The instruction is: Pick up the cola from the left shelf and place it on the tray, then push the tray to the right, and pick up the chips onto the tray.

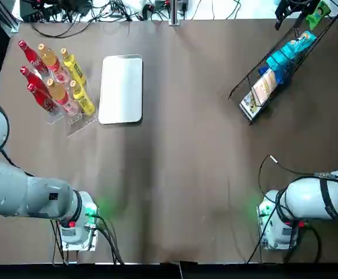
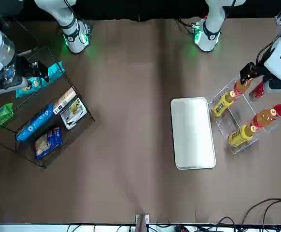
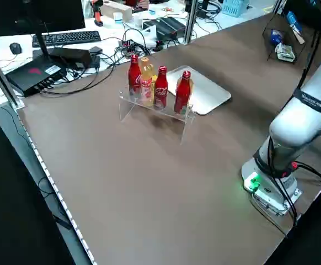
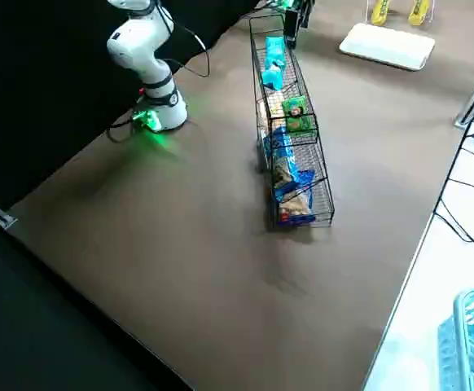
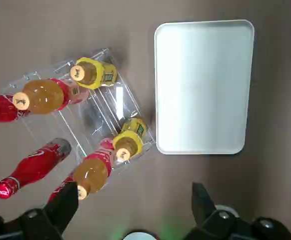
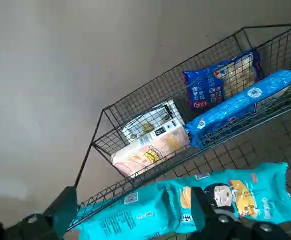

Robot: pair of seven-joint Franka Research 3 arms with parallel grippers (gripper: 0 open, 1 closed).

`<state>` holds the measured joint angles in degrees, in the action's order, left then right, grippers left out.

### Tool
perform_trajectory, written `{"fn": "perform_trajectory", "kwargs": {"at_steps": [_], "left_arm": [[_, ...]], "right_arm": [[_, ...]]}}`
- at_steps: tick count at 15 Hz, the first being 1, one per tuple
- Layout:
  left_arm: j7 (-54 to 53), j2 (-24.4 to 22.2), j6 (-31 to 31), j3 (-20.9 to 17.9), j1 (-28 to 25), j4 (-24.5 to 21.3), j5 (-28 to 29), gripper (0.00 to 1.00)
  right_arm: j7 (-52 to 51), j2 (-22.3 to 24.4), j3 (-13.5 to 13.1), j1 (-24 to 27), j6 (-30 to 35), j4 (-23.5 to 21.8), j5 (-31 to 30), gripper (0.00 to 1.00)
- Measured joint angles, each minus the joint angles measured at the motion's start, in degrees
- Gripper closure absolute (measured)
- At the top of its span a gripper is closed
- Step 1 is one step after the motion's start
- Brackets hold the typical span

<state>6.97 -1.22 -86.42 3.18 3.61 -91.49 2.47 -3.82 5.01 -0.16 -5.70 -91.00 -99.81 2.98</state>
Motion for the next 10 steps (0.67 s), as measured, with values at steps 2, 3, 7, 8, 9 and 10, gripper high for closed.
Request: {"fn": "perform_trajectory", "kwargs": {"at_steps": [2,3,7,8,9,10], "left_arm": [[-0.10,0.03,-0.38,0.00,0.00,-0.03,0.05,0.00],[-0.39,0.04,-0.41,0.00,0.00,-0.04,0.19,0.00],[-0.22,0.13,-0.95,-0.07,-0.01,-0.04,0.69,0.00],[-0.22,0.20,-1.17,-0.15,-0.04,-0.04,0.76,0.00],[-0.29,0.40,-1.40,-0.29,-0.27,-0.06,0.83,0.00],[-0.40,0.71,-1.54,-0.38,-0.76,-0.07,0.87,0.00]], "right_arm": [[0.00,0.01,-0.18,0.14,-0.43,0.00,0.00,0.00],[0.00,0.01,-0.22,0.16,-0.51,0.00,0.00,0.00],[0.00,0.04,-0.22,0.16,-1.02,0.01,0.23,0.00],[0.00,0.05,-0.22,0.16,-1.30,0.02,0.28,0.00],[0.00,0.06,-0.22,0.16,-1.38,0.02,0.29,0.00],[0.00,0.07,-0.22,0.16,-1.38,0.02,0.30,0.00]]}}
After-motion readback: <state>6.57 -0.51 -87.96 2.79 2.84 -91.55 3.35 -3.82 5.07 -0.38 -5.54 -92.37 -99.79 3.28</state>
